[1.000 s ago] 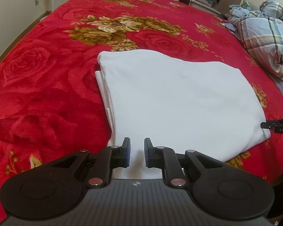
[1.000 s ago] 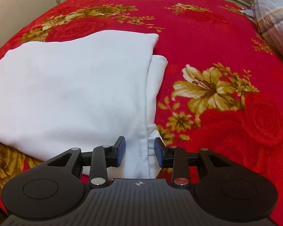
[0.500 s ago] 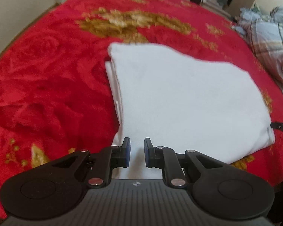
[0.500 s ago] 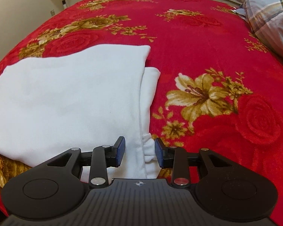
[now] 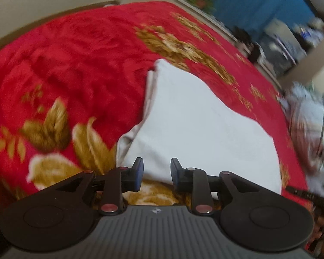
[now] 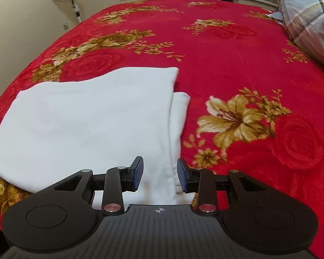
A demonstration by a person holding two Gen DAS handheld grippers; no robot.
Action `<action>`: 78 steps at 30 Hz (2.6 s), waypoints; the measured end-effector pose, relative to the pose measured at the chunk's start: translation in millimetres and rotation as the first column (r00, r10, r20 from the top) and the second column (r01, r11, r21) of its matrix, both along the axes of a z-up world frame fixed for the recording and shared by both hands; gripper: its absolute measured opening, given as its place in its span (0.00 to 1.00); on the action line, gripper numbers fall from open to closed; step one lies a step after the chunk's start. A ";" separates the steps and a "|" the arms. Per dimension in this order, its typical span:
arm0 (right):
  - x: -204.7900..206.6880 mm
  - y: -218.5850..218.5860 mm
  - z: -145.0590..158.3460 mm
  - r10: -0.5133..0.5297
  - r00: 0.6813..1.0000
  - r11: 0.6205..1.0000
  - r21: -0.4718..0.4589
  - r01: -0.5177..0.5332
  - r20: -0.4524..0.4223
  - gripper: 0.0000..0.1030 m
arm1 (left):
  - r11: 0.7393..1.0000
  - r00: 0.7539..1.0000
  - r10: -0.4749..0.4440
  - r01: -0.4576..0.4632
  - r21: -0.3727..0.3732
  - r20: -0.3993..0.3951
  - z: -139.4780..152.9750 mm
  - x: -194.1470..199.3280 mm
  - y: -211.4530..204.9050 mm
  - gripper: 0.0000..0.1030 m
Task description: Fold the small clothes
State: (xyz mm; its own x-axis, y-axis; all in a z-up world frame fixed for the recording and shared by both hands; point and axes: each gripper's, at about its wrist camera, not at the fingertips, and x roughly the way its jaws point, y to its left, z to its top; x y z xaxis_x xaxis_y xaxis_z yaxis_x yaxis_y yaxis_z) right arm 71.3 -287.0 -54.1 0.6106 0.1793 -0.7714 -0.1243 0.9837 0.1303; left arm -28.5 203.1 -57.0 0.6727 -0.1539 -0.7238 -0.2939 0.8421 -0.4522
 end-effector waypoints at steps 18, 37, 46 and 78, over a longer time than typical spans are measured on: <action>13.6 -4.2 13.3 -0.028 0.999 0.999 0.038 0.027 0.038 0.35 | 0.933 0.968 0.201 -0.236 -0.270 -0.153 -62.8 21.9 28.2 0.42; 19.0 -24.4 27.1 -0.095 0.994 0.994 0.064 0.091 0.059 0.35 | 0.917 0.947 0.313 -0.322 -0.238 -0.073 -58.5 25.3 5.3 0.38; 16.8 -41.0 31.3 -0.113 0.992 0.990 0.093 0.107 0.062 0.35 | 0.947 0.948 0.315 -0.317 -0.051 -0.045 -16.8 39.7 -26.7 0.13; 33.2 -55.3 -27.0 -0.102 0.973 0.977 0.165 0.137 -0.205 0.32 | 0.724 0.782 -0.611 0.614 0.314 -0.120 -44.2 88.5 -267.3 0.24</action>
State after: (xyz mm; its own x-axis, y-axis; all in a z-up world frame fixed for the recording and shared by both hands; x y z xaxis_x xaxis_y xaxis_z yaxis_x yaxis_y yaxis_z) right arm 104.4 -342.3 -81.1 0.4779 0.2579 -0.8397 0.0381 0.9490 0.3131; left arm 60.0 -64.2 -101.2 0.5081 -0.2914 -0.8105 0.3345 0.9339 -0.1261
